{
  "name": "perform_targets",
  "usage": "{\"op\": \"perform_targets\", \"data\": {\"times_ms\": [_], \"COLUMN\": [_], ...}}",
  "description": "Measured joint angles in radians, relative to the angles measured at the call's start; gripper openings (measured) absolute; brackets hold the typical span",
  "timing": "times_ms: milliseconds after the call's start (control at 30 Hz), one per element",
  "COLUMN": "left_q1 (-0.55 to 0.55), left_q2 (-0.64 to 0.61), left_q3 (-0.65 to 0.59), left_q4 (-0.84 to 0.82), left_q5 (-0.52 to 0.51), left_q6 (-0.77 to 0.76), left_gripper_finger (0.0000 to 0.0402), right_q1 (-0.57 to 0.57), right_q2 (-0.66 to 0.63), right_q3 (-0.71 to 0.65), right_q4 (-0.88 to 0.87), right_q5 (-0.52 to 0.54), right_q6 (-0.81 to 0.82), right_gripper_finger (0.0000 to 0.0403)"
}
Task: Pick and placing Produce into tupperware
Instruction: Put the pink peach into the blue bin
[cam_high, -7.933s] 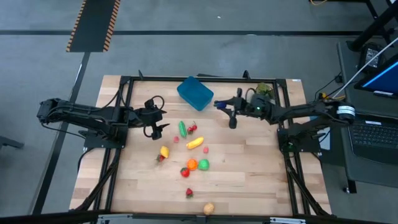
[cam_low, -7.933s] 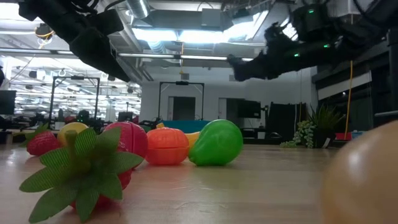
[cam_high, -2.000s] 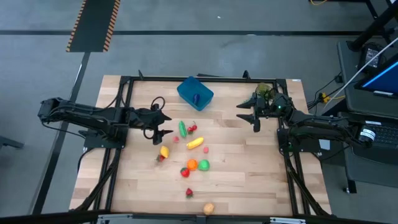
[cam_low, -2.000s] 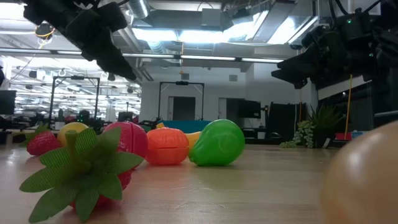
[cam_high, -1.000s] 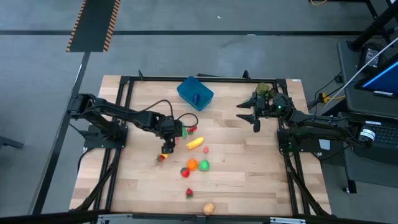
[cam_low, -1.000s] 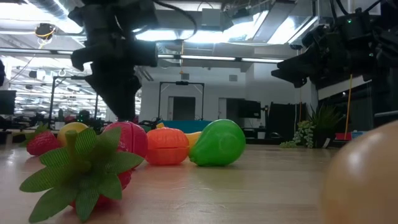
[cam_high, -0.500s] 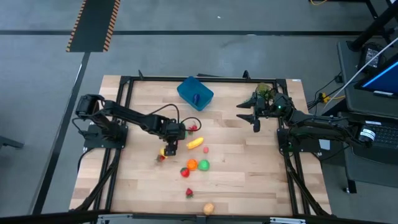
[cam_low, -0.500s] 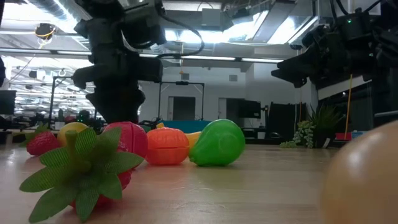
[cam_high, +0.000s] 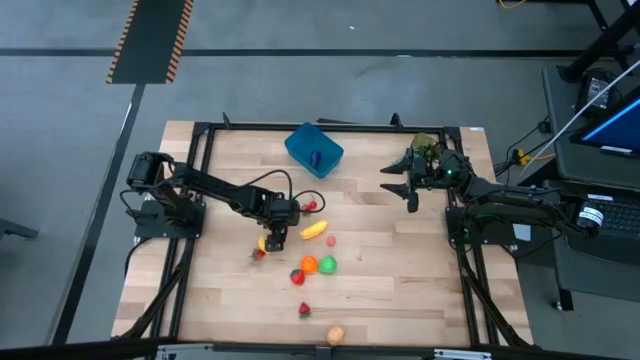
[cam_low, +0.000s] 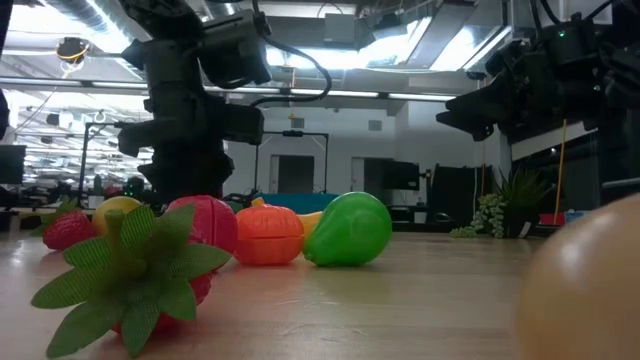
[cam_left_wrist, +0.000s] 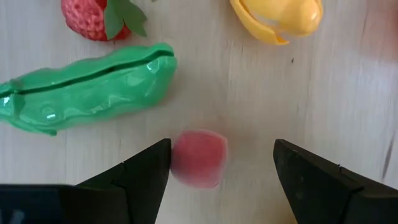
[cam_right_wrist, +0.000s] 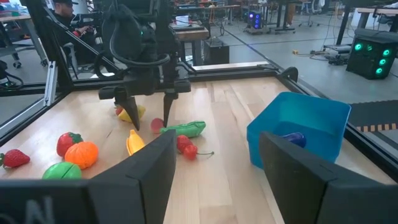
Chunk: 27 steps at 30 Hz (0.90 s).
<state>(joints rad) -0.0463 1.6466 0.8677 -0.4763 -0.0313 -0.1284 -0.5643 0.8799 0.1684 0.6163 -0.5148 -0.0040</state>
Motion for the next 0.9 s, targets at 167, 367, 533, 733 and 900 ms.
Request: {"op": "perform_targets", "data": {"times_ms": [167,367,533,733,900], "left_q1": [0.0,0.0,0.0,0.0,0.0], "left_q2": [0.0,0.0,0.0,0.0,-0.001], "left_q3": [0.0,0.0,0.0,0.0,0.0], "left_q4": [-0.004,-0.009,-0.008,-0.009,-0.011], "left_q5": [0.0,-0.012,-0.03,-0.034,-0.037], "left_q6": [0.004,0.006,0.006,0.005,0.004], "left_gripper_finger": [0.0267,0.0221,0.017,0.0114,0.0089], "right_q1": [0.0,0.0,0.0,0.0,0.0], "right_q2": [0.0,0.0,0.0,0.0,0.0], "right_q3": [0.0,0.0,0.0,0.0,0.0], "right_q4": [0.0,0.0,0.0,0.0,0.0], "right_q5": [0.0,0.0,0.0,0.0,0.0], "right_q6": [0.0,0.0,0.0,0.0,0.0], "right_gripper_finger": [0.0229,0.0229,0.0229,0.0229,0.0229]}}
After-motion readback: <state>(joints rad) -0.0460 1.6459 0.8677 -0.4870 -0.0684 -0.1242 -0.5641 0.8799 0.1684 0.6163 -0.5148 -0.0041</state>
